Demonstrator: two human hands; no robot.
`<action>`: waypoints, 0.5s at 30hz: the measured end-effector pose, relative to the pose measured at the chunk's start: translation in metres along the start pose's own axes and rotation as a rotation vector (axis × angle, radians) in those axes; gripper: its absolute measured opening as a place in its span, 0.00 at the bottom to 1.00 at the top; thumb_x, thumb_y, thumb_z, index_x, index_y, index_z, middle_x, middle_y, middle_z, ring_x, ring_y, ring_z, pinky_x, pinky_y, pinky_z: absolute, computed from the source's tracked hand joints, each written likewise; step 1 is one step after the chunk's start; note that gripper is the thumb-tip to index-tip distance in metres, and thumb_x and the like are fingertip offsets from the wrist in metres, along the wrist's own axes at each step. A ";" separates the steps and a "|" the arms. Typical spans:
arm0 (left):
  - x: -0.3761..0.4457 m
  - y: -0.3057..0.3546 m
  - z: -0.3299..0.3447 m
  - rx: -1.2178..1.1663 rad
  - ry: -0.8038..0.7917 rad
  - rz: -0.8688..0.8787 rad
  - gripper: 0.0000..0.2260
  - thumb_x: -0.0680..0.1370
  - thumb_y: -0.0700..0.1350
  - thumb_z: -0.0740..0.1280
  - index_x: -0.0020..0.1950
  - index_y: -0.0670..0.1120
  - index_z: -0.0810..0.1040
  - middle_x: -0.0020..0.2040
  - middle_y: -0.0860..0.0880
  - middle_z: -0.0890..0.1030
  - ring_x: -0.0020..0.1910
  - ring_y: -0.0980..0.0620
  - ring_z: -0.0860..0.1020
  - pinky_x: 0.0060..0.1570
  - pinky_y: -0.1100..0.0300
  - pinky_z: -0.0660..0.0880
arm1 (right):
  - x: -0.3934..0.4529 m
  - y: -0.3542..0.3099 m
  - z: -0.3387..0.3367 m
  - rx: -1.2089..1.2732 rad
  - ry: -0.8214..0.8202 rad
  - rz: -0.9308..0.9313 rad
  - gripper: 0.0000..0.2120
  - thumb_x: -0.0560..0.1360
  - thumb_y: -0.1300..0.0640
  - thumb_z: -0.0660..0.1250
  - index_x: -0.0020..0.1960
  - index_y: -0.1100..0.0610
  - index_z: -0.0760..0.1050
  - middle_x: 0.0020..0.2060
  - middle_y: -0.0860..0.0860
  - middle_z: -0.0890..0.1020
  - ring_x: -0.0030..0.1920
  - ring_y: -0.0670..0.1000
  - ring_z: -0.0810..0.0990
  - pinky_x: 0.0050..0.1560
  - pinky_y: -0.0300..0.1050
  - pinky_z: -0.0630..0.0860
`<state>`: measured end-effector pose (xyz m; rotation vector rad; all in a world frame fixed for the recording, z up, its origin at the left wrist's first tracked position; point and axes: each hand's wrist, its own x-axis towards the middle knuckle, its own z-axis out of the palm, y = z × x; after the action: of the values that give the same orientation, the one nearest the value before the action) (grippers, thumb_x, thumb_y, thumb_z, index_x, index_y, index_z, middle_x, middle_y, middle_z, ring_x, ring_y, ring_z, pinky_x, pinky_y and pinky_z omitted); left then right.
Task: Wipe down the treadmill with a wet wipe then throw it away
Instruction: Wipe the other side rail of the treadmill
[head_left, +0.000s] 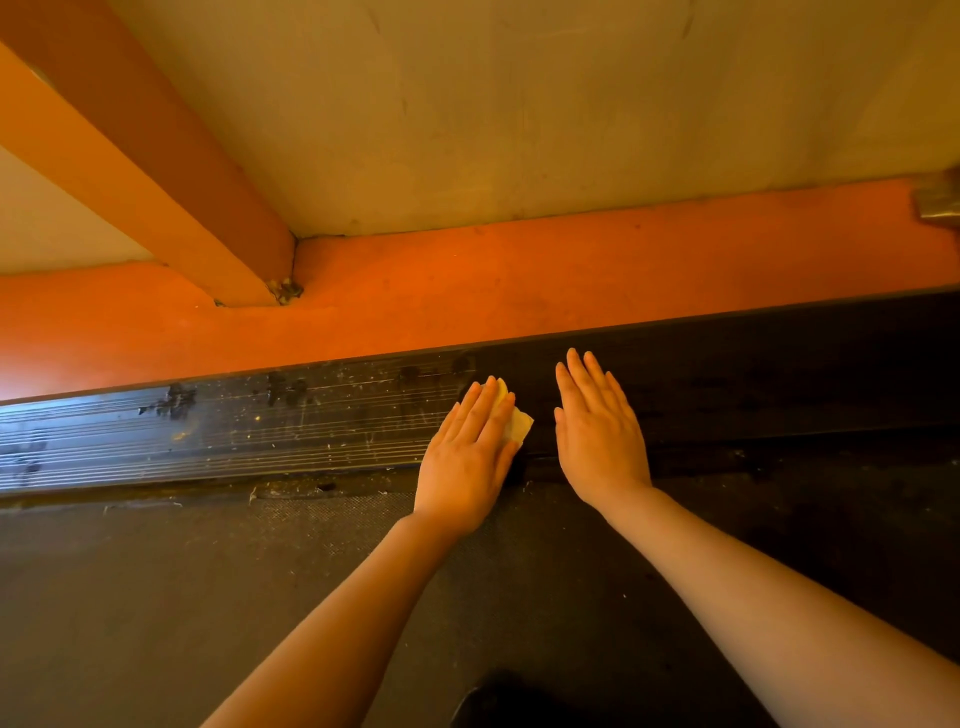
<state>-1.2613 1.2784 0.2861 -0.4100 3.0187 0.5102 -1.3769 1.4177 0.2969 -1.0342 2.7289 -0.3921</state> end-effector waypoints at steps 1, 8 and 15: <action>0.003 -0.002 -0.002 -0.002 0.005 0.002 0.25 0.83 0.56 0.50 0.79 0.51 0.51 0.79 0.51 0.47 0.78 0.53 0.44 0.73 0.59 0.41 | 0.000 0.000 0.000 -0.002 0.000 0.000 0.25 0.84 0.55 0.53 0.79 0.59 0.53 0.79 0.55 0.52 0.78 0.53 0.47 0.75 0.47 0.43; 0.020 -0.007 -0.010 -0.020 0.003 -0.041 0.25 0.84 0.53 0.53 0.80 0.51 0.50 0.80 0.51 0.47 0.76 0.56 0.40 0.72 0.62 0.38 | 0.000 0.000 0.001 -0.014 0.003 0.003 0.25 0.84 0.54 0.53 0.78 0.59 0.54 0.78 0.55 0.54 0.78 0.53 0.48 0.75 0.47 0.45; -0.002 0.001 0.001 -0.038 0.050 -0.066 0.25 0.83 0.55 0.50 0.79 0.49 0.56 0.79 0.50 0.50 0.78 0.52 0.46 0.75 0.56 0.45 | -0.001 -0.001 0.000 -0.021 -0.004 0.012 0.25 0.84 0.53 0.52 0.79 0.58 0.52 0.79 0.54 0.52 0.78 0.53 0.47 0.74 0.46 0.43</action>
<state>-1.2595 1.2803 0.2854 -0.5311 3.0347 0.5623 -1.3754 1.4173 0.2968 -1.0217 2.7402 -0.3591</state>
